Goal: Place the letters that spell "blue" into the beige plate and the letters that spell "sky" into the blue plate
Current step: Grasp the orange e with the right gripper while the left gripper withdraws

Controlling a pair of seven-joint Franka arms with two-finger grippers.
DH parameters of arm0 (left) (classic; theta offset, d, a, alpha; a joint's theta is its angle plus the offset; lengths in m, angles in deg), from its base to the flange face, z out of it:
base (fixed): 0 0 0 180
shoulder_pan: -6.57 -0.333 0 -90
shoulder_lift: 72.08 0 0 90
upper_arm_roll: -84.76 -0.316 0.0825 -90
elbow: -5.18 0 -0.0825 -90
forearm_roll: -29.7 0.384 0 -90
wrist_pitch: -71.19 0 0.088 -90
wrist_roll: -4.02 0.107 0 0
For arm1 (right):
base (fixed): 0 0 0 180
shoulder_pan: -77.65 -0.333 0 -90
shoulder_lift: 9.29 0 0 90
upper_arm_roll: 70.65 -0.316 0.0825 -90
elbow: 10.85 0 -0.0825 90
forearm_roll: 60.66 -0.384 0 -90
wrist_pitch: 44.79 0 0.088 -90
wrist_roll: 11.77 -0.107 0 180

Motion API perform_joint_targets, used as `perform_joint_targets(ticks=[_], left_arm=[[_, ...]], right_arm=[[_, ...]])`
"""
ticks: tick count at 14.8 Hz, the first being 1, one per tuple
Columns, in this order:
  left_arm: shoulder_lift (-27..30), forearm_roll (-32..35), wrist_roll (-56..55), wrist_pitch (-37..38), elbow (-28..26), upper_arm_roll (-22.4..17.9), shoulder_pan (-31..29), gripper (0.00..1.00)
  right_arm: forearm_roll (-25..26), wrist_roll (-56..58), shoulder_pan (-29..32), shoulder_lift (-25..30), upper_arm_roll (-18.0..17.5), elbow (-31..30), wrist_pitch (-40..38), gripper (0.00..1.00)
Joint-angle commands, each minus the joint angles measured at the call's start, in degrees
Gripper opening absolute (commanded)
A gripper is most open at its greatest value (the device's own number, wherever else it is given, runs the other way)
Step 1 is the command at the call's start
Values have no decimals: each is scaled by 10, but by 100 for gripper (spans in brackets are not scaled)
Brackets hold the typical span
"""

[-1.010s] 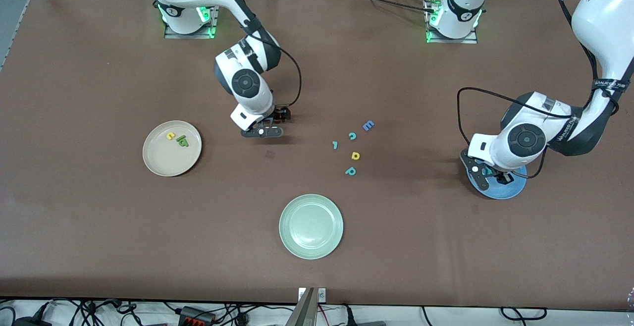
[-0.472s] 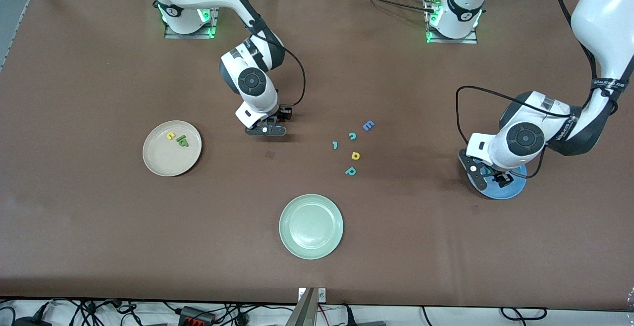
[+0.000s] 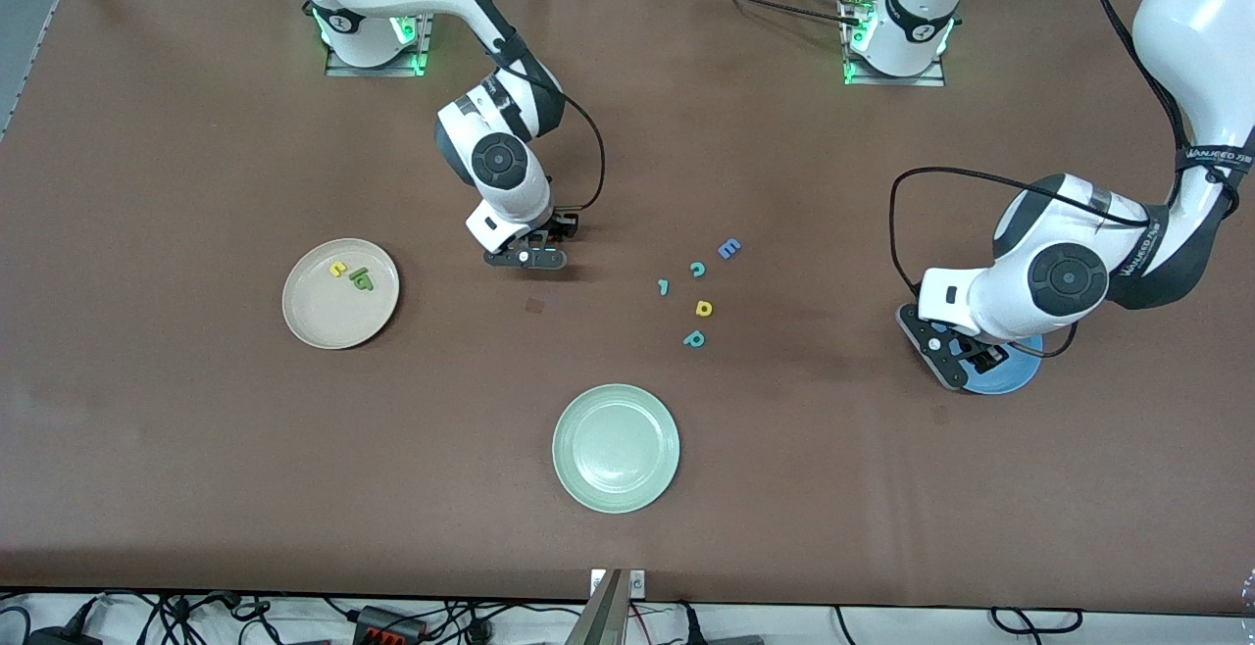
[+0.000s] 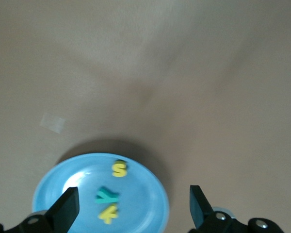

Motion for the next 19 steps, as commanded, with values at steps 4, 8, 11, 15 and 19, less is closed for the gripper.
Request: perform_joint_targets(ticks=[4,8,11,15,19], left_arm=[[1,-84,-200,159,164,2,85,100],[11,-139,-301,264,261,-6,128,100],[78,-237,-328,263,263,-97,142,100],[182,-401,-328,261,233,-373,271,100],[291,-399,-327,183,107,-485,330,100]], right_arm=[[-6,-11,-11,1,3,-4,5,51],[-6,-11,-14,1,3,-4,4,40],[-6,-25,-14,3,3,-2,6,17],[-6,-26,-11,9,4,0,2,9],[-3,-4,35,44,8,3,-14,9]])
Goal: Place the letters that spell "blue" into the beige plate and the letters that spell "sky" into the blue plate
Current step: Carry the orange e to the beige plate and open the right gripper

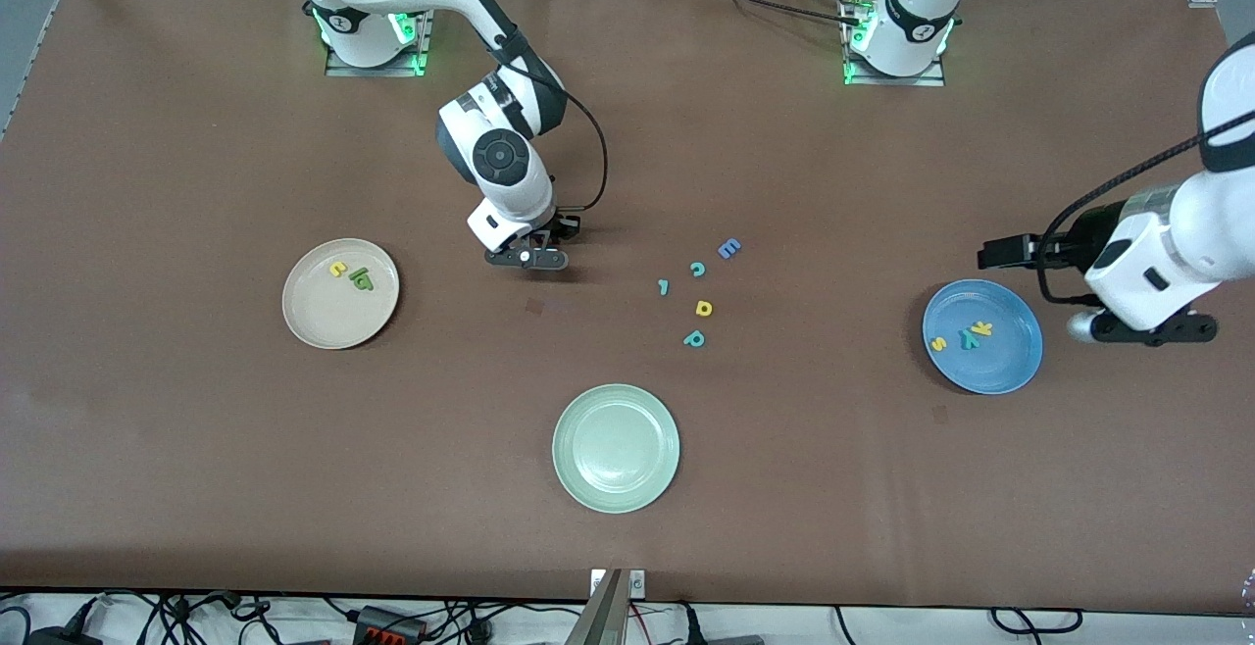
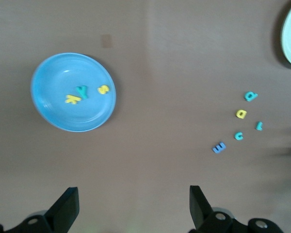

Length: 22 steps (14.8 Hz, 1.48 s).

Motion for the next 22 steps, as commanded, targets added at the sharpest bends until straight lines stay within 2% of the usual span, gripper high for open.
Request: perform_joint_targets(ticks=[1,2,4,6,8,11,13,15,18,19,20,21,22], left_arm=[[126,-10,-3,-117,-167,-88,48,100],[164,-9,0,-175,-220,-104,57,100],[205,3,1,-219,-273,-105,60,100],[213,74,3,-216,-281,-104,77,100],[213,71,4,-201,-288,-96,57,100],[197,29,39,-204,-275,-91,51,100],[193,22,68,-204,-266,-91,51,100],[193,22,85,-202,-263,-94,51,100],[193,23,90,-202,-261,-97,51,100],[193,24,90,-201,-257,-92,51,100],[193,29,88,-201,-253,-87,59,100],[192,32,84,-201,-243,-79,64,100],[192,32,85,-199,-239,-72,63,100]], right_arm=[[-3,25,57,38,1,-6,-26,9],[-3,52,84,47,6,-6,-36,9],[2,130,148,56,11,-5,-57,9],[5,202,193,60,22,-1,-94,9],[10,284,214,64,52,7,-126,9],[12,396,219,58,107,14,-135,9],[17,415,221,45,120,20,-130,10],[46,419,221,32,122,27,-125,11],[49,419,230,19,122,30,-114,16],[49,419,233,15,122,30,-110,23],[48,419,238,12,122,30,-101,57],[48,419,241,13,122,31,-99,100],[48,412,239,16,122,31,-102,100]])
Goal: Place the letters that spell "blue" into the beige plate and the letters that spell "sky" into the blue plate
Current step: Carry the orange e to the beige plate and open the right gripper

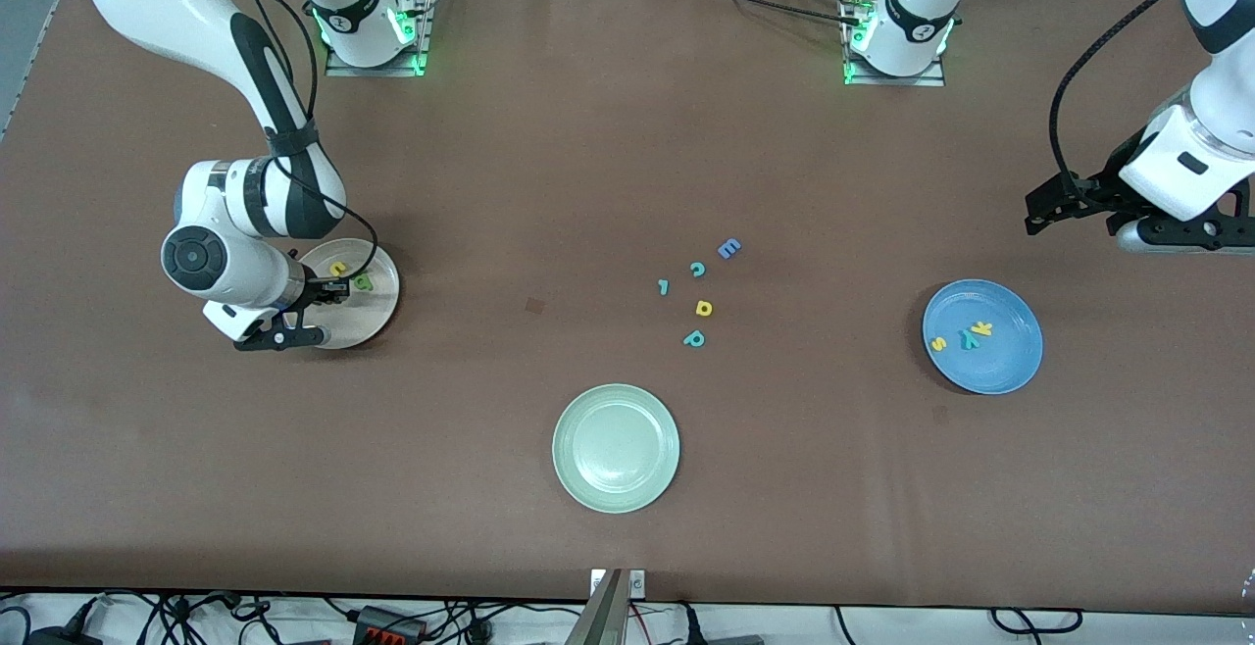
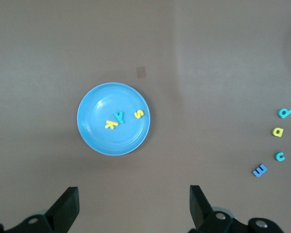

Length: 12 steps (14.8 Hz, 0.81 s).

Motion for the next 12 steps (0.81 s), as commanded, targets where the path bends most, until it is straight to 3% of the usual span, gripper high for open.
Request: perform_joint_targets(ticks=[1,5,9,12], left_arm=[[-5,0,13,7,23,14,-1,100],[-5,1,13,49,32,11,-2,100],[-8,11,12,48,38,17,4,100],[-10,12,13,48,40,17,3,100]], right_arm=[[4,-2,3,11,-2,11,-3,100],[2,-33,10,67,-1,42,-74,100],[-6,-39,32,63,4,204,-232,100],[1,-40,25,68,3,278,-309,100]])
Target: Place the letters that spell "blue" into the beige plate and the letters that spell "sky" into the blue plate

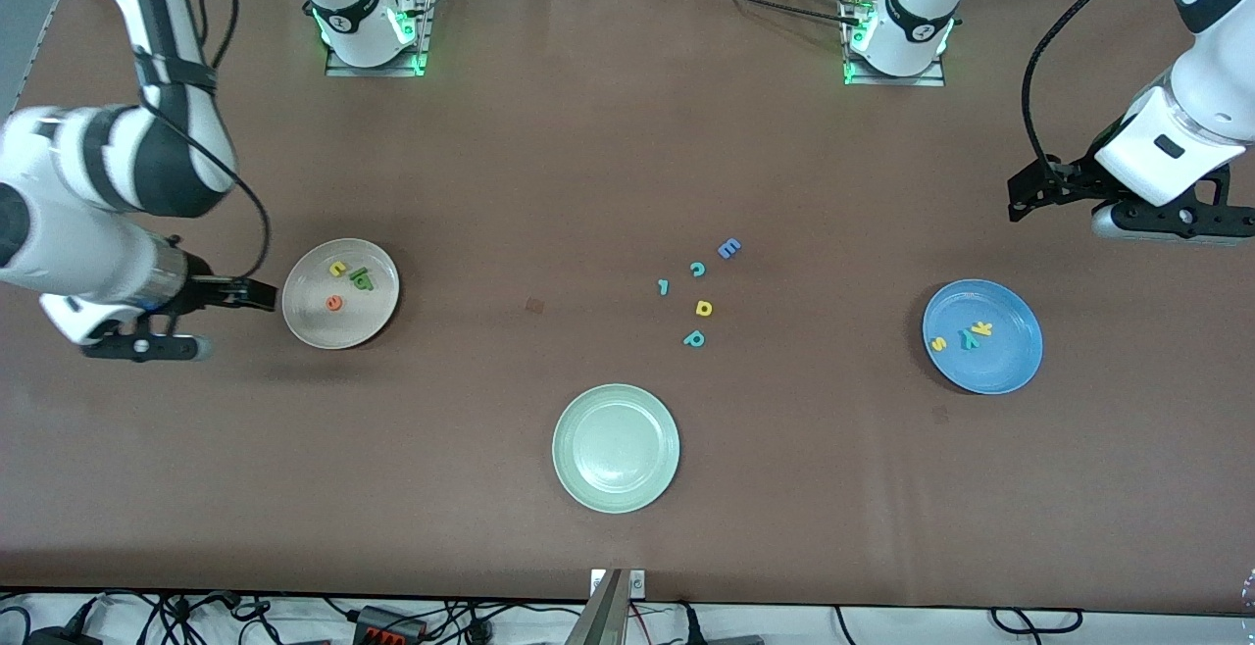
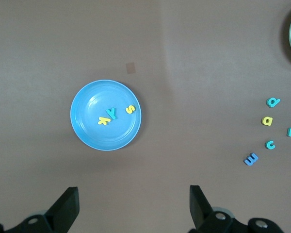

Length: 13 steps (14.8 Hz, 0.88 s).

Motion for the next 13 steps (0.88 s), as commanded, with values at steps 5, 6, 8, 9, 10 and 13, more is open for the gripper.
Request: perform_joint_targets(ticks=[5,6,8,9,10,13], left_arm=[[-10,11,12,13,19,1,-2,100],[-10,11,12,13,20,1,-2,100],[-10,11,11,13,20,1,-1,100],[-10,11,12,13,20,1,-1,100],[-10,11,12,13,20,1,-1,100],[-10,11,12,13,20,1,-1,100]], right_arm=[[1,1,5,-7,1,123,-85,100],[-3,0,8,-7,9,144,-101,100],[-26,2,39,7,10,163,-131,100],[-37,0,65,23,-6,161,-135,100],[-32,1,97,37,-42,156,-139,100],[-19,1,125,67,-73,144,-151,100]])
